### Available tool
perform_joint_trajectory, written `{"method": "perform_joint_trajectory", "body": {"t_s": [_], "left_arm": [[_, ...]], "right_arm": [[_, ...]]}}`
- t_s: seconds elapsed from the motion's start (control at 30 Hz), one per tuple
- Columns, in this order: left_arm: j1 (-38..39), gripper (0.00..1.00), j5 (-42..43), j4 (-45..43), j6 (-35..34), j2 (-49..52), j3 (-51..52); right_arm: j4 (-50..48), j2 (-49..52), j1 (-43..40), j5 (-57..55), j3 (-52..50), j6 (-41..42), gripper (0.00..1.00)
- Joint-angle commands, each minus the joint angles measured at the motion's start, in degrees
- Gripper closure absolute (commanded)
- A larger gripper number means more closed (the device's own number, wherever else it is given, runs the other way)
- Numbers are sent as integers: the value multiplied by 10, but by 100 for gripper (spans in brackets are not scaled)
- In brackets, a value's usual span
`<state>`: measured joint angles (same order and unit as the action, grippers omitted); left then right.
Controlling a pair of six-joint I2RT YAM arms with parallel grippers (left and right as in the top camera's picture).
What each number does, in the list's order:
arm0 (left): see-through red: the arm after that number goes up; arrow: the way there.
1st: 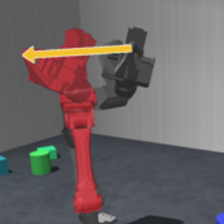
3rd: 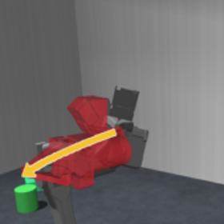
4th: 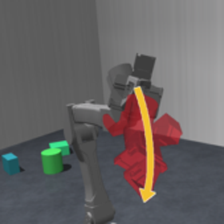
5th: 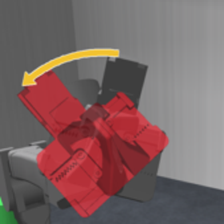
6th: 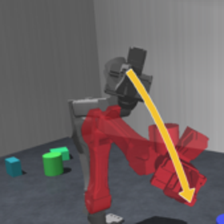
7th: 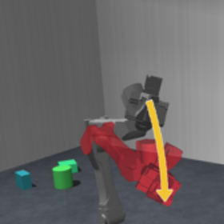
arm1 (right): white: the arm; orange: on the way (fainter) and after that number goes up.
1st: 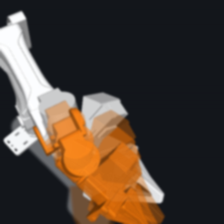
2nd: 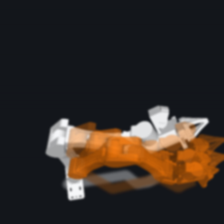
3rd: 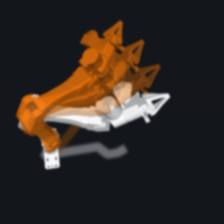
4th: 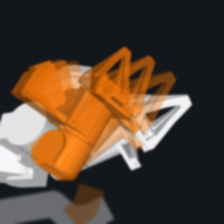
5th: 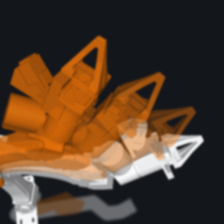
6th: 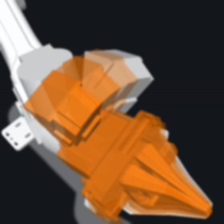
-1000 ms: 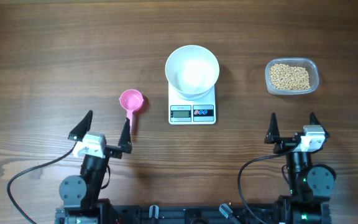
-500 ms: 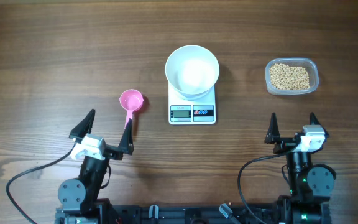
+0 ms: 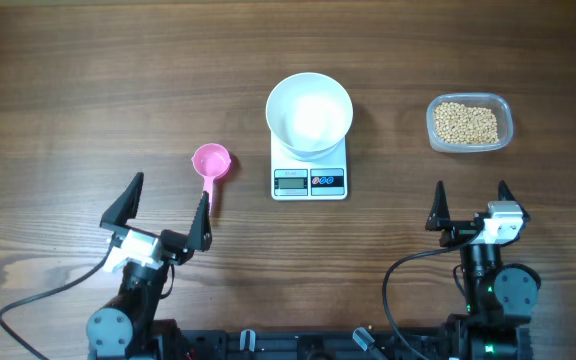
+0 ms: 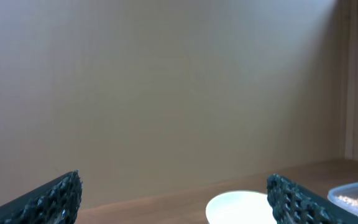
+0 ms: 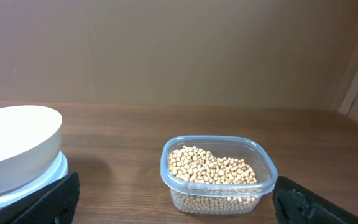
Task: Scoop item into bowl and weigh 150g on scale
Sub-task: 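Move the left gripper forward over the pink scoop handle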
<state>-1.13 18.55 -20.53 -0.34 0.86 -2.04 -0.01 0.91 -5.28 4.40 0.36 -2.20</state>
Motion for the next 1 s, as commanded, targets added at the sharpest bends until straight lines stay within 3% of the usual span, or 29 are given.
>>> {"method": "perform_joint_trajectory", "body": {"t_s": [0.0, 0.23, 0.4, 0.63, 0.97], "left_arm": [[2, 0, -2, 51, -1, 21, -87], [2, 0, 3, 314, -1, 203, -324], [2, 0, 75, 468, -1, 371, -513], [2, 0, 106, 543, -1, 516, -641], [2, 0, 156, 544, -1, 573, -655]], "right_arm": [[0, -1, 3, -10, -1, 8, 0], [0, -1, 3, -10, -1, 8, 0], [0, -1, 3, -10, -1, 8, 0], [0, -1, 3, -10, -1, 8, 0], [0, -1, 3, -10, -1, 8, 1]]}}
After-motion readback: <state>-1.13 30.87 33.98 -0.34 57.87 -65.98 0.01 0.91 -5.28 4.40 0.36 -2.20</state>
